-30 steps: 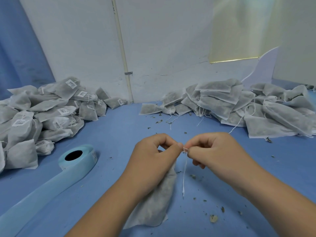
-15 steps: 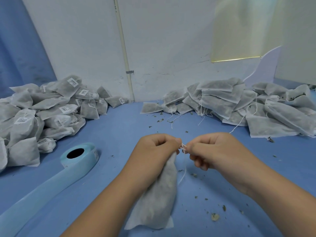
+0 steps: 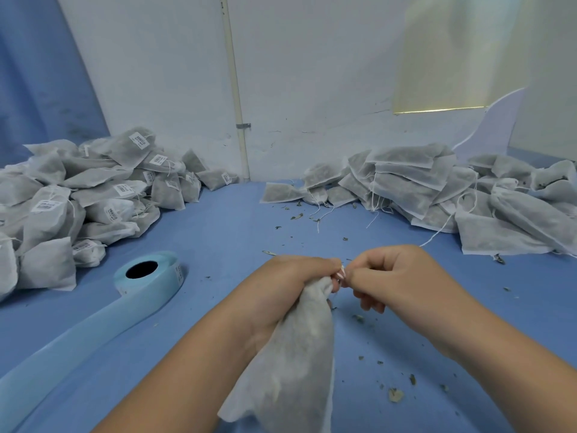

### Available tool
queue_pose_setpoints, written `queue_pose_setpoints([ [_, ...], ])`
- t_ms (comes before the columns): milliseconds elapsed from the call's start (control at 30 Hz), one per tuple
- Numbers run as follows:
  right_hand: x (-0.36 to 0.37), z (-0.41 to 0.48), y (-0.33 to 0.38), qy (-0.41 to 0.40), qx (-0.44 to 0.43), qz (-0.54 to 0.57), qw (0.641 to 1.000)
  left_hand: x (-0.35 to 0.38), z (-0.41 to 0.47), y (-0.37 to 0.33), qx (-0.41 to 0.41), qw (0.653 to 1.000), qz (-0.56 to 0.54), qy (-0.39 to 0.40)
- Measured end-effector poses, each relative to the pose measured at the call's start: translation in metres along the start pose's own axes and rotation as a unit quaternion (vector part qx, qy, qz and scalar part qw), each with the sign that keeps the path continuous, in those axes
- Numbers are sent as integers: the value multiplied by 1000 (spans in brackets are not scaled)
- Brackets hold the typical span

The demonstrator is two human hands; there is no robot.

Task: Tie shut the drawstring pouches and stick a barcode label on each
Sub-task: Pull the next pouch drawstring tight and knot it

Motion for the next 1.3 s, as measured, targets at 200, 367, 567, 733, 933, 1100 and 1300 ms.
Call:
queue_pose_setpoints([
  [200,1,1,-3,-16,16,16,1000,-2,3,3,5,1000,-5,-13],
  [367,2,1,-2,-56,-2,15,998,-7,4,0,45,997,30,-46],
  [567,-3,-2,5,-123,-50,-22,991,-4,1,-2,60,997,11,-45],
  [733,-2,-5,13,-109,-89,-17,990,-4,-3,-5,73,996,-7,-52],
  [933,-2,-6,15,-99,-99,-2,990,-7,-7,-11,112,991,22,-68],
  [1100,-3,-4,9,-89,-82,-25,992,-6,-7,-17,146,981,92,-84],
  [1300,-4,-5,15,-85,-134,-136,978,-4,-8,-25,179,962,195,-72],
])
Point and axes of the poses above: each hand's wrist, its own z-axis towards the middle knuckle, its own x-axis out of the palm, y = z × x, the point moved 7 cm from there along z, towards the middle knuckle, and after that the axes turned 14 degrees about -z, right-handed, at the moved point
